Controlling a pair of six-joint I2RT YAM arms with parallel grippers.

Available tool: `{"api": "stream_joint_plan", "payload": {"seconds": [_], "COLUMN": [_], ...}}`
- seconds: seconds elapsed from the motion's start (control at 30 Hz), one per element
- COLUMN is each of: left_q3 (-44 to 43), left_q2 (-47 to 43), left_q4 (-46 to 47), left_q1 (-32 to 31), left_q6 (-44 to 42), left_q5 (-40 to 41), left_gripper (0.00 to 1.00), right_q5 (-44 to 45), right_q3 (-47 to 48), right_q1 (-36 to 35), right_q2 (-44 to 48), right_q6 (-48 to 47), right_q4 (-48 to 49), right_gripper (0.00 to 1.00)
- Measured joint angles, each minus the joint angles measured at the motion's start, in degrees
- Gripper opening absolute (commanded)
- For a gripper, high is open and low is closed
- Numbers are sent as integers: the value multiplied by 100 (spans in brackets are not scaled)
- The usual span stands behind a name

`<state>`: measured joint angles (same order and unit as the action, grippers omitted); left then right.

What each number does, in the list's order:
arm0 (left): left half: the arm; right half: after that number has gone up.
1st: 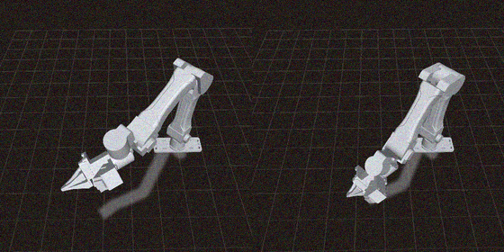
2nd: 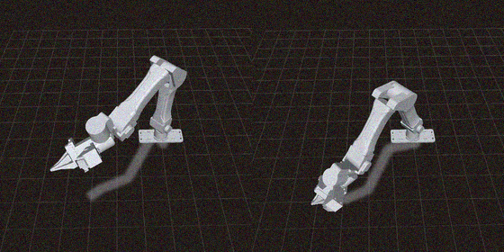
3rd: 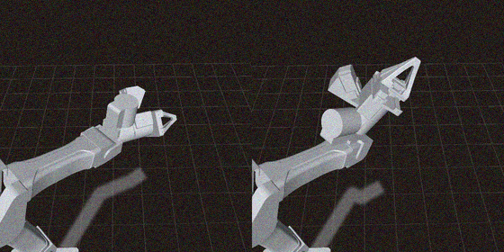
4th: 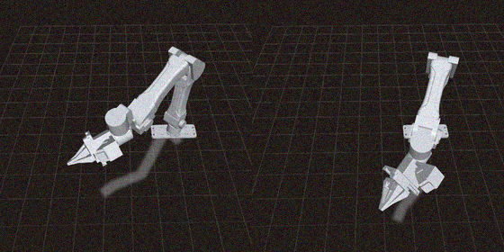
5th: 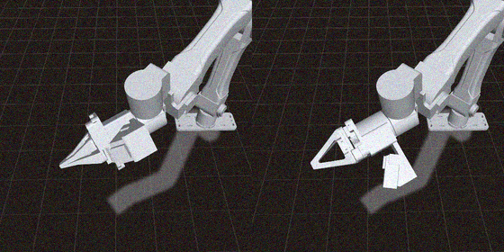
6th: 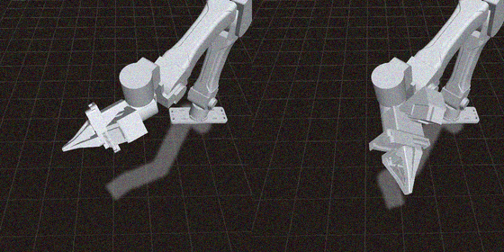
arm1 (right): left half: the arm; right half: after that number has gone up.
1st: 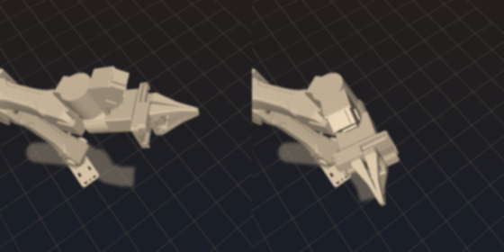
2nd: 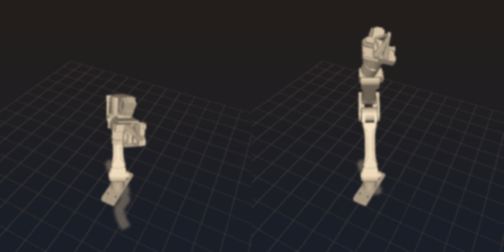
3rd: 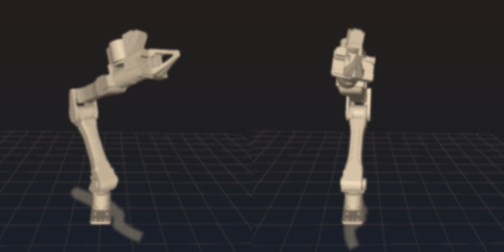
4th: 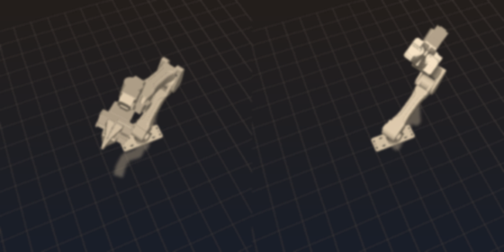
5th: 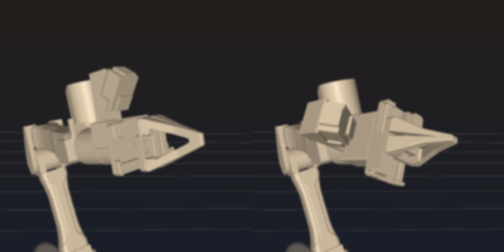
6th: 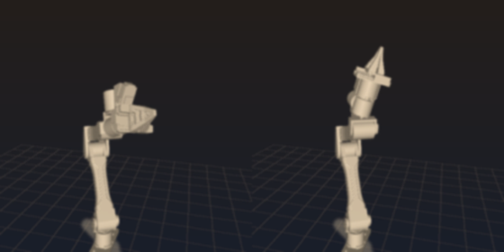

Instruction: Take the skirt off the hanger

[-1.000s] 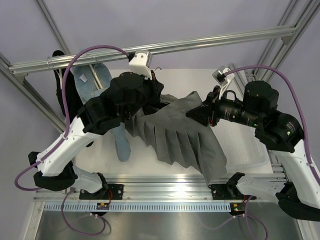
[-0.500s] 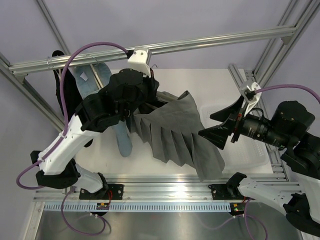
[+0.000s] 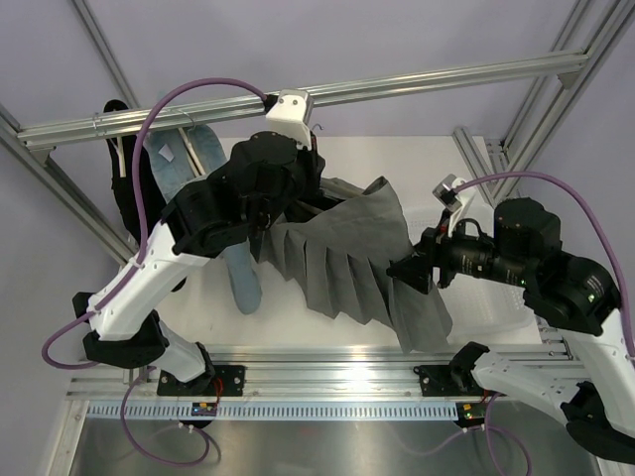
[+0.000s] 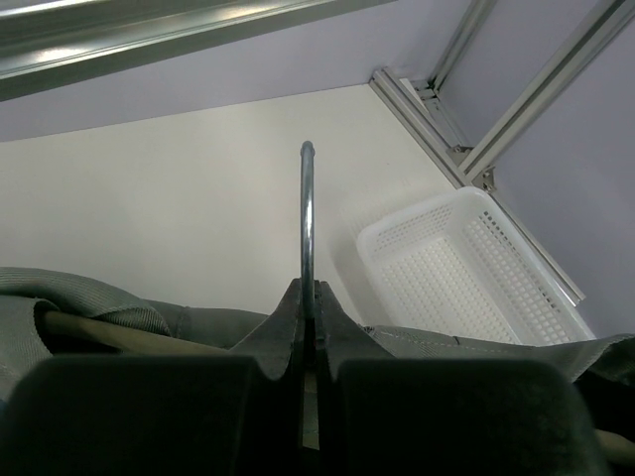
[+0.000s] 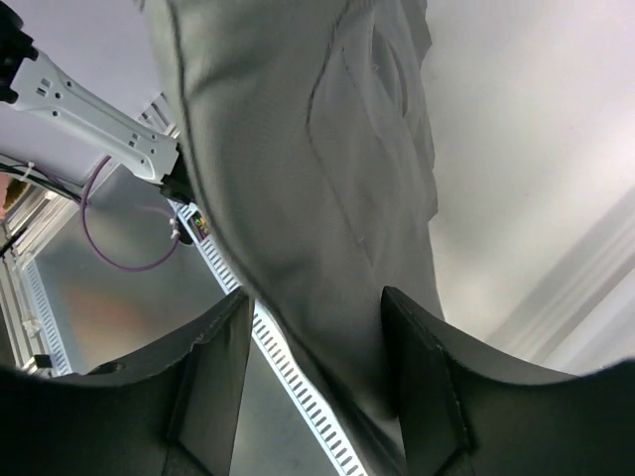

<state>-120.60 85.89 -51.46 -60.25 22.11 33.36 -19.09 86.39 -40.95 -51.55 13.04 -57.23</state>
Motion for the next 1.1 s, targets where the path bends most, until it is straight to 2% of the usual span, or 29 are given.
{"api": "stream_joint_plan", "payload": {"seconds": [0.13, 0.23, 0.3, 0.37, 0.4, 0.57, 0.7, 0.87, 1.1], "left_q3": [-59, -59, -59, -59, -59, -59, -57, -31, 24], "left_q2": [11, 13, 13, 13, 13, 13, 11, -9, -127], "left_q4": [-4, -35, -52, -57, -61, -85, -87, 101, 476], "left_q1": [-4, -4, -4, -4, -4, -4, -4, 37, 70], "left_q6": [-24, -28, -28, -28, -28, -52, -114, -4, 409], "left_q5": [11, 9, 9, 9, 9, 46, 254, 350, 70], "left_gripper": [0, 0, 0, 0, 0, 0, 0, 0, 0], "right_q5": [20, 63, 116, 175, 208, 507, 1147, 1836, 2352], "right_q3": [2, 0, 0, -15, -17, -13, 55, 153, 144], "right_q1": [0, 0, 0, 0, -2, -7, -11, -22, -31], "right_q2": [208, 323, 345, 334, 319, 273, 481, 1119, 2116], "right_q6": [-17, -50, -70, -136, -146, -57, 118, 442, 879], "right_q4": [-190, -313, -367, -400, -415, -468, -627, -798, -1266], "right_gripper": [62, 56, 34, 7, 0, 0, 0, 0, 0]}}
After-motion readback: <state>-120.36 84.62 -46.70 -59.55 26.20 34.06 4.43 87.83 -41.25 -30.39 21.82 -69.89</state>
